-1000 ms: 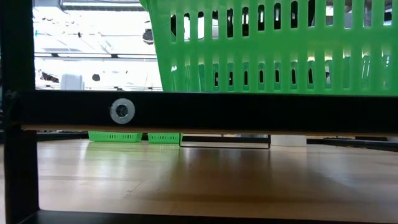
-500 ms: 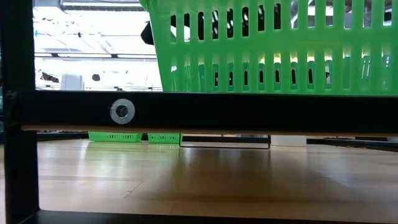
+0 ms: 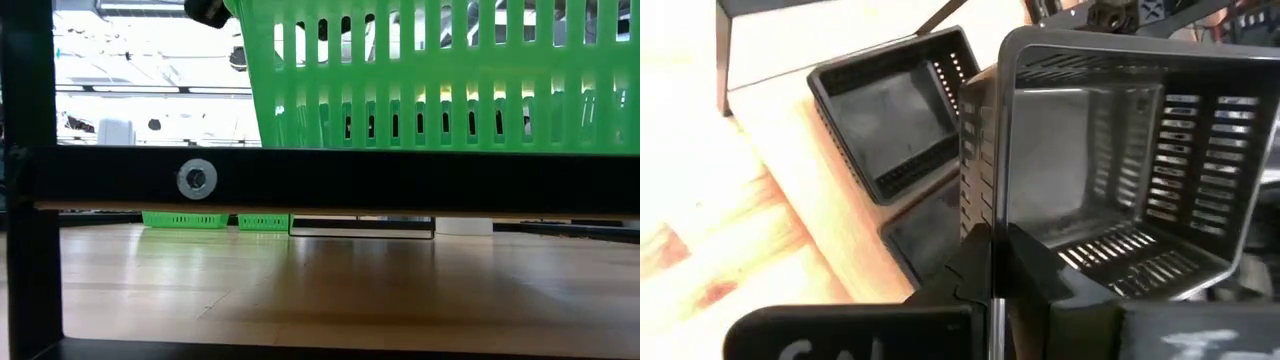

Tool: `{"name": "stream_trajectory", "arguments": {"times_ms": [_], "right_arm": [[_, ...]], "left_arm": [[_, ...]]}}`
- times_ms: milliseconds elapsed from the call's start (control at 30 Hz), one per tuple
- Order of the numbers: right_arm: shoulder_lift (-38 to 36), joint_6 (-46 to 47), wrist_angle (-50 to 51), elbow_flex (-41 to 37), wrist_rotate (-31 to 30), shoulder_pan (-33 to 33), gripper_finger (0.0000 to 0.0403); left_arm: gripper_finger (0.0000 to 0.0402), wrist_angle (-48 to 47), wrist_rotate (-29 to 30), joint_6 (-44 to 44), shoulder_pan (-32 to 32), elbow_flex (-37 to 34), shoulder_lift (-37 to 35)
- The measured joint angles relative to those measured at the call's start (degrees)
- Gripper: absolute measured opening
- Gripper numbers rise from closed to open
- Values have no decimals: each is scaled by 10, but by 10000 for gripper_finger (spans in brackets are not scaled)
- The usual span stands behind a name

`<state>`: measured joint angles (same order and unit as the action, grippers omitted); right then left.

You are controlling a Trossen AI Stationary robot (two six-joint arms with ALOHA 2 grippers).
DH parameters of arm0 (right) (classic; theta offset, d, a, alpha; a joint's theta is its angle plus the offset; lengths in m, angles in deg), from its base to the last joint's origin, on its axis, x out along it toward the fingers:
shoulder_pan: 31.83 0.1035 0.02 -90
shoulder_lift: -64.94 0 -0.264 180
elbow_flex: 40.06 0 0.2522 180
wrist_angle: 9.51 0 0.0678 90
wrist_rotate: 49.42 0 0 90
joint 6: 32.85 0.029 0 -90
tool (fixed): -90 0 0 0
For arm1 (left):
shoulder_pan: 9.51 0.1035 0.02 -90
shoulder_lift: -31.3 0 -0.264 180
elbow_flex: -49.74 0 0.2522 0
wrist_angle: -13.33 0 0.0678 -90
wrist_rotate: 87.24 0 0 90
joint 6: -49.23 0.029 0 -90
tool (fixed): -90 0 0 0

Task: Stack baskets on shelf by color
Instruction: Stack the black bin on top of the black bins on the shelf

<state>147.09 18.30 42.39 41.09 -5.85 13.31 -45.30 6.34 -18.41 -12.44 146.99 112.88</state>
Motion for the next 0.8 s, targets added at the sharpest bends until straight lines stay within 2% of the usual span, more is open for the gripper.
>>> {"name": "stream_trajectory", "arguments": {"times_ms": [167,433,800], "right_arm": [[3,0,-52,-67,6,-24,127],[5,-4,-102,-129,82,-59,118],[5,-4,-117,-133,134,-75,118]], "left_arm": [[0,-1,19,-15,-21,0,0],[0,-4,44,-34,-43,0,0],[1,-9,67,-49,-61,-1,0]]}}
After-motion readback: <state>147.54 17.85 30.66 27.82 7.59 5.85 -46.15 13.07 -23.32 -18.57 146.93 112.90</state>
